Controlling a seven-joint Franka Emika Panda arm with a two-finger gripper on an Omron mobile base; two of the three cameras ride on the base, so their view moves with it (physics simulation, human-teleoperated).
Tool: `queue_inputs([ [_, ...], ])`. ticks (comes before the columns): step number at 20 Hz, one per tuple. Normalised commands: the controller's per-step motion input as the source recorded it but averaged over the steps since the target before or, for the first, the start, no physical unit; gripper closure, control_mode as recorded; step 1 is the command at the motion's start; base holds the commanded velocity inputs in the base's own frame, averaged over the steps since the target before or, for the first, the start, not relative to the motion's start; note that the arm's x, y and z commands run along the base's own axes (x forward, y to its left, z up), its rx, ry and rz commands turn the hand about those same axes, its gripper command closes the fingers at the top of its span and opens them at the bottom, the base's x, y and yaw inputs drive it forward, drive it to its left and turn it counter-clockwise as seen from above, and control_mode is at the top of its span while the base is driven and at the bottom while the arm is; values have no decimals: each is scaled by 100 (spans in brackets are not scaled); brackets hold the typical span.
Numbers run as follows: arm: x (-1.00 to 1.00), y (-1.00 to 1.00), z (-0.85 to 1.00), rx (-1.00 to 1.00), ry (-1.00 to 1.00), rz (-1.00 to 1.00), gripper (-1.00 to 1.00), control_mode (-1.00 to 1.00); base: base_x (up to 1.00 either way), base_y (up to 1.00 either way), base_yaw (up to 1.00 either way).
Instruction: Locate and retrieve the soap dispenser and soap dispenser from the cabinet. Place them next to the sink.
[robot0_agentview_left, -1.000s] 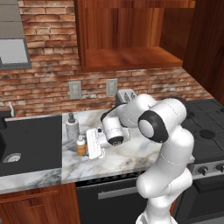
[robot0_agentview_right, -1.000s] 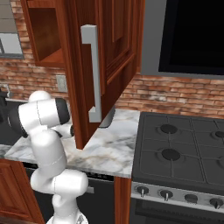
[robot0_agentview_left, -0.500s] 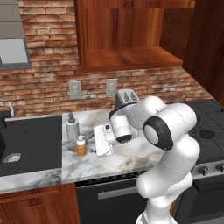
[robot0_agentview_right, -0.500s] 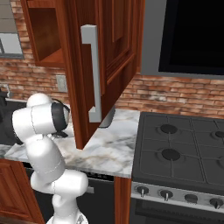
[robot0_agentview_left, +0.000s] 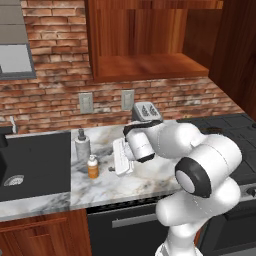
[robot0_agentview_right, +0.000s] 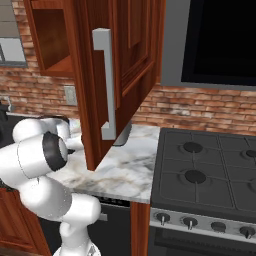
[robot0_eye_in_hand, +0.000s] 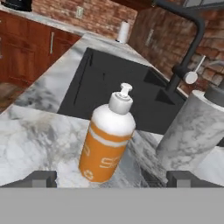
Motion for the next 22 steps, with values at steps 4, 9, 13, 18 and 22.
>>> queue_inputs([
  [4, -4, -17, 37, -32, 1, -10, -100, -100, 0, 0, 0],
  [9, -1, -30, 36, -31, 2, -9, -100, -100, 0, 0, 0],
  [13, 0, -37, 38, -30, 4, -11, -100, -100, 0, 0, 0],
  [18, 0, -31, 37, -29, 8, -14, -100, -100, 0, 0, 0],
  [22, -4, -28, 24, -25, 11, -19, -100, -100, 0, 0, 0],
])
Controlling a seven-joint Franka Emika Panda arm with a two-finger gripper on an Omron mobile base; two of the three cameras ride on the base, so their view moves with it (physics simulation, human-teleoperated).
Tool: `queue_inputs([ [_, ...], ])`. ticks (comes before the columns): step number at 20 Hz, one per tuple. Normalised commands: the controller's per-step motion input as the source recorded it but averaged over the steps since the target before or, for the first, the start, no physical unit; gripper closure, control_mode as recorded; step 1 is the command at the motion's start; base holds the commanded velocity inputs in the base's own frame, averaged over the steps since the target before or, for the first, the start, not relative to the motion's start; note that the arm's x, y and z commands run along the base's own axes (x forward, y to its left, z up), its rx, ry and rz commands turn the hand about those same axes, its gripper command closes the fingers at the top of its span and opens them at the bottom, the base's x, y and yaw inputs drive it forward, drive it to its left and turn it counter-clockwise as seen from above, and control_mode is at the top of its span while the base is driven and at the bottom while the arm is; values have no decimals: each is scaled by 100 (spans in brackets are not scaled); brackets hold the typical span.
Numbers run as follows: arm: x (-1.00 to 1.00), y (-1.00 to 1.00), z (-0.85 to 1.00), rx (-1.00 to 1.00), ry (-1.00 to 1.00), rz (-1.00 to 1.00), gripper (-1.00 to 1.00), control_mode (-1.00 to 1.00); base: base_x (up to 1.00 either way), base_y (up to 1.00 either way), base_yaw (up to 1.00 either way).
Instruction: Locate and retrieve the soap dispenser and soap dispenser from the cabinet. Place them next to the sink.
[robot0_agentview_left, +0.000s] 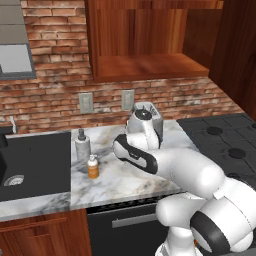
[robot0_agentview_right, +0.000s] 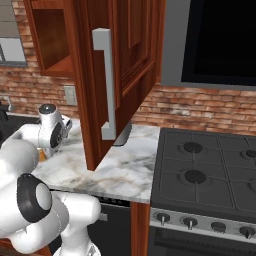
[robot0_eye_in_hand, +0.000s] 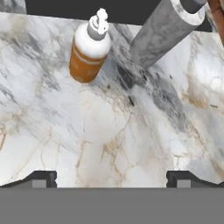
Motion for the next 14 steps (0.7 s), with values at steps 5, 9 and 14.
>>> queue_inputs([
  [5, -7, -24, 18, -22, 11, -23, -100, -100, 0, 0, 0],
  [9, -4, -18, 19, -15, 5, -30, -100, -100, 0, 0, 0],
  [14, 0, -2, 4, -7, -6, -41, -100, -100, 0, 0, 0],
])
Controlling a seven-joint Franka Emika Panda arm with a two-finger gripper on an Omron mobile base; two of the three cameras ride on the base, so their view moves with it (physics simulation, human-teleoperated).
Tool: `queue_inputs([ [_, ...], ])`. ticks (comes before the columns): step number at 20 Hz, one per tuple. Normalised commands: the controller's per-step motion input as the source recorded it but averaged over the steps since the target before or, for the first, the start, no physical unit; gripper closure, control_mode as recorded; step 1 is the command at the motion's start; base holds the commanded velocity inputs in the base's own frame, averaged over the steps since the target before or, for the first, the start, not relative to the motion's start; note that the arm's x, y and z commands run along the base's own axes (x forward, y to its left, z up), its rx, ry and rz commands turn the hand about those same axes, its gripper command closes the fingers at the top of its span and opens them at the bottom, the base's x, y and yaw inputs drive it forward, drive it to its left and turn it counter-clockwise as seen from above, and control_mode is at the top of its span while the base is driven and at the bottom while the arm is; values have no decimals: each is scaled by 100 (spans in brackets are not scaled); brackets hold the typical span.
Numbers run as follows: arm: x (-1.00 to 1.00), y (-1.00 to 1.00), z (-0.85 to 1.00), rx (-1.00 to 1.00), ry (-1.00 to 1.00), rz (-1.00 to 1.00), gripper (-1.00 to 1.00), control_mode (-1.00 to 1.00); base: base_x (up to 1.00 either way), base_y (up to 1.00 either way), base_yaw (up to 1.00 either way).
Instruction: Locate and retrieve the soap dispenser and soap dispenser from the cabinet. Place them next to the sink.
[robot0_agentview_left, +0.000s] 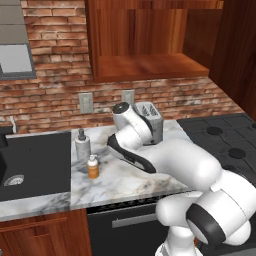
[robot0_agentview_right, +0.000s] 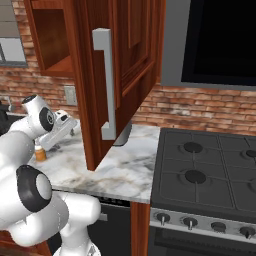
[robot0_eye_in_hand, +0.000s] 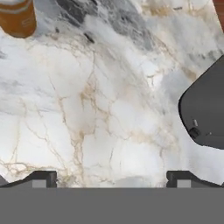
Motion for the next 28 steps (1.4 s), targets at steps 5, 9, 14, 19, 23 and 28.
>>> queue_inputs([
  [5, 0, 0, 0, -1, -21, -41, -100, -100, 0, 0, 0],
  [9, 0, 3, 4, 7, -32, -35, -100, -100, 0, 0, 0],
  [14, -1, 3, 17, 20, -37, -26, -100, -100, 0, 0, 0],
  [19, -20, -1, 26, 21, -28, -22, -100, -100, 0, 0, 0],
  [23, -41, -25, 30, 10, -7, -21, -100, -100, 0, 0, 0],
  [28, -54, -42, 28, 9, -3, -15, -100, -100, 0, 0, 0],
])
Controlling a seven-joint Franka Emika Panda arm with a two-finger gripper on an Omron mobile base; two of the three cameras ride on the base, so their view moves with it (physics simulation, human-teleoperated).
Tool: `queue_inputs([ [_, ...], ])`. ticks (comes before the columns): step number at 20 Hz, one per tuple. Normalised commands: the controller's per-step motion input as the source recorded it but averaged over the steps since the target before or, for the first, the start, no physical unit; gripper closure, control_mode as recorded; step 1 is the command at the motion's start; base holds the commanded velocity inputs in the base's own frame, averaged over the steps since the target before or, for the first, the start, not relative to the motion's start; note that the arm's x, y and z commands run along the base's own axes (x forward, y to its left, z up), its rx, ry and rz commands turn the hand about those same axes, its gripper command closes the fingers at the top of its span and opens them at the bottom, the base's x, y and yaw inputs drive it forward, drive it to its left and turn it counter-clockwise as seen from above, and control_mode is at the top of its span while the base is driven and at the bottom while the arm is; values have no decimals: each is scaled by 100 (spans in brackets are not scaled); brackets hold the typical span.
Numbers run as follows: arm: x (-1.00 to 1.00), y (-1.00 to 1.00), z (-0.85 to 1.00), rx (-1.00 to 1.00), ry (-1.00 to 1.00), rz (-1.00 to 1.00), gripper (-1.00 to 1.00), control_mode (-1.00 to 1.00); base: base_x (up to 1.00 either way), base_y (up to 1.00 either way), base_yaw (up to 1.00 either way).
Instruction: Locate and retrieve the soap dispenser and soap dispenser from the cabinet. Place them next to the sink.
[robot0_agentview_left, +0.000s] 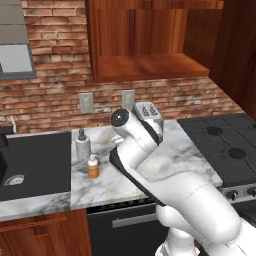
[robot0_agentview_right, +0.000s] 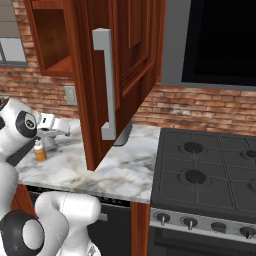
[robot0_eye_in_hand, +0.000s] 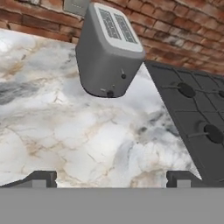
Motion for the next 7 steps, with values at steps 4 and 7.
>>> queue_inputs([
  [4, -62, -46, 23, 18, 0, -10, -100, -100, 0, 0, 0],
  [7, -63, -40, 26, 18, 0, -7, -100, -100, 0, 0, 0],
])
